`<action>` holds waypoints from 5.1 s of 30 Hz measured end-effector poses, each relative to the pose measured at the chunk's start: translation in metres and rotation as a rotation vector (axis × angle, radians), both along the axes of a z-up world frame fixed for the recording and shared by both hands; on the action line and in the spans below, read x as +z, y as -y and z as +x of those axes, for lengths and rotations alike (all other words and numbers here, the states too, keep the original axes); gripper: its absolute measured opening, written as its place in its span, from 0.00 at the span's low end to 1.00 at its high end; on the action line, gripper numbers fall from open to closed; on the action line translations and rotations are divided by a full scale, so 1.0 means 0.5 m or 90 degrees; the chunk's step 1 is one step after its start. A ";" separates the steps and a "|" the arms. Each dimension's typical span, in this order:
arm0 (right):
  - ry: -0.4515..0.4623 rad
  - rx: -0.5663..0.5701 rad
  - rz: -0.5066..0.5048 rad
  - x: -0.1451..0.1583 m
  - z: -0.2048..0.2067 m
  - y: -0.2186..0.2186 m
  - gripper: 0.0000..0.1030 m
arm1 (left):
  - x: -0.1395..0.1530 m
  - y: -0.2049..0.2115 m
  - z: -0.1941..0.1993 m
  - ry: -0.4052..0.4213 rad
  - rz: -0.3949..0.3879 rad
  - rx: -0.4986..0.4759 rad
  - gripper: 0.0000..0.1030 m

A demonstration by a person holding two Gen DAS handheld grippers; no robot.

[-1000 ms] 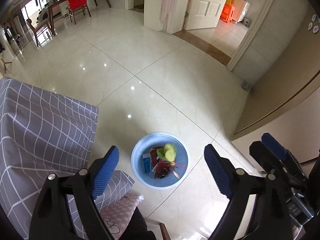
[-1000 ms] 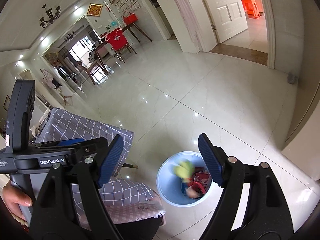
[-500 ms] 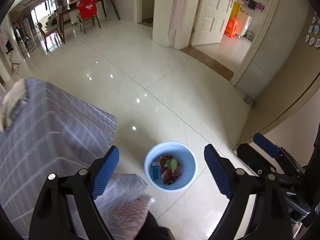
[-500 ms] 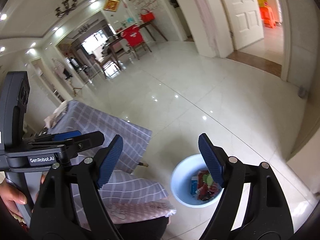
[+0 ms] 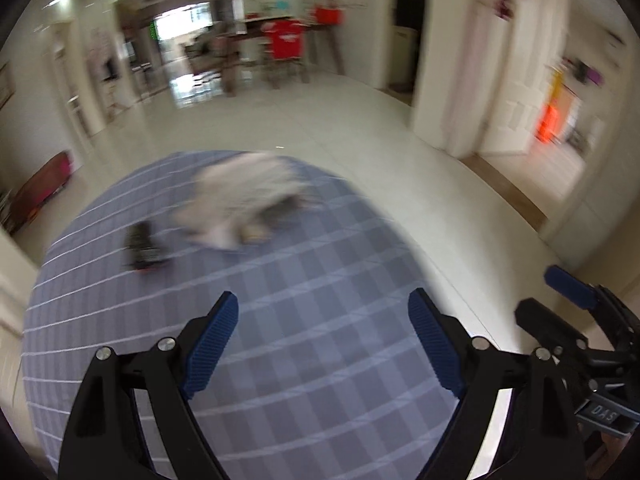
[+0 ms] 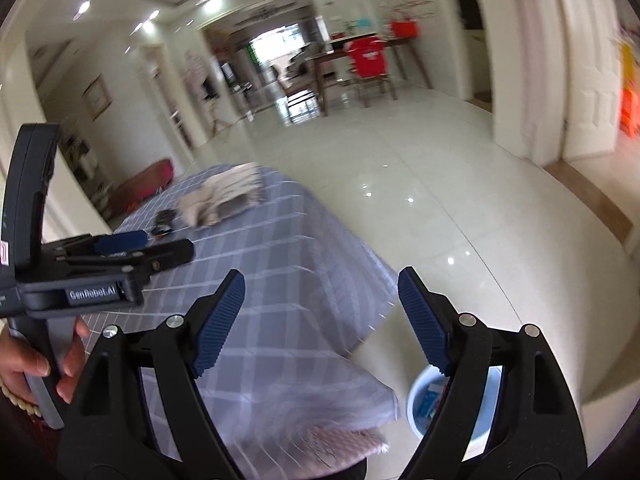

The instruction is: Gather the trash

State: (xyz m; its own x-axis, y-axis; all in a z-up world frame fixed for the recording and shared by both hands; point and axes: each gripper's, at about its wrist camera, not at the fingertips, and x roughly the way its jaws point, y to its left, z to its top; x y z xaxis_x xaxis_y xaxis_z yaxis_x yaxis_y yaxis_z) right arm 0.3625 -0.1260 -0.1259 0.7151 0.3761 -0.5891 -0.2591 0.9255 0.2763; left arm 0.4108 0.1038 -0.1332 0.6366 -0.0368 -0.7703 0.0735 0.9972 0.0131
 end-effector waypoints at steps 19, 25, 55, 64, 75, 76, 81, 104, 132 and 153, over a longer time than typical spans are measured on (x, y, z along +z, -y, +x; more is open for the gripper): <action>-0.040 0.155 -0.146 -0.028 0.218 -0.405 0.76 | -0.092 -0.338 0.190 -0.048 -0.050 0.151 0.71; -0.029 0.171 -0.208 -0.044 0.242 -0.474 0.75 | -0.094 -0.344 0.188 -0.051 -0.047 0.125 0.22; 0.061 0.118 -0.037 0.100 0.018 -0.107 0.16 | 0.075 -0.049 -0.043 0.040 -0.045 -0.056 0.20; 0.026 -0.035 0.019 0.003 -0.088 0.206 0.16 | -0.001 0.261 -0.069 -0.021 -0.031 -0.208 0.20; -0.045 -0.183 0.096 -0.160 -0.176 0.451 0.16 | -0.178 0.519 -0.044 -0.131 -0.024 -0.296 0.21; -0.050 -0.192 0.104 -0.171 -0.180 0.465 0.16 | -0.187 0.529 -0.040 -0.137 -0.026 -0.295 0.25; -0.068 -0.213 0.116 -0.206 -0.180 0.495 0.17 | -0.226 0.565 -0.028 -0.150 -0.010 -0.266 0.77; -0.106 -0.159 0.126 -0.259 -0.113 0.414 0.19 | -0.179 0.464 -0.022 -0.089 0.019 -0.173 0.78; 0.001 -0.151 0.064 -0.067 -0.221 0.313 0.66 | -0.004 0.310 -0.188 0.039 0.013 -0.122 0.82; 0.228 -0.102 -0.003 0.183 -0.565 0.214 0.82 | 0.222 0.227 -0.603 0.297 0.040 -0.016 0.91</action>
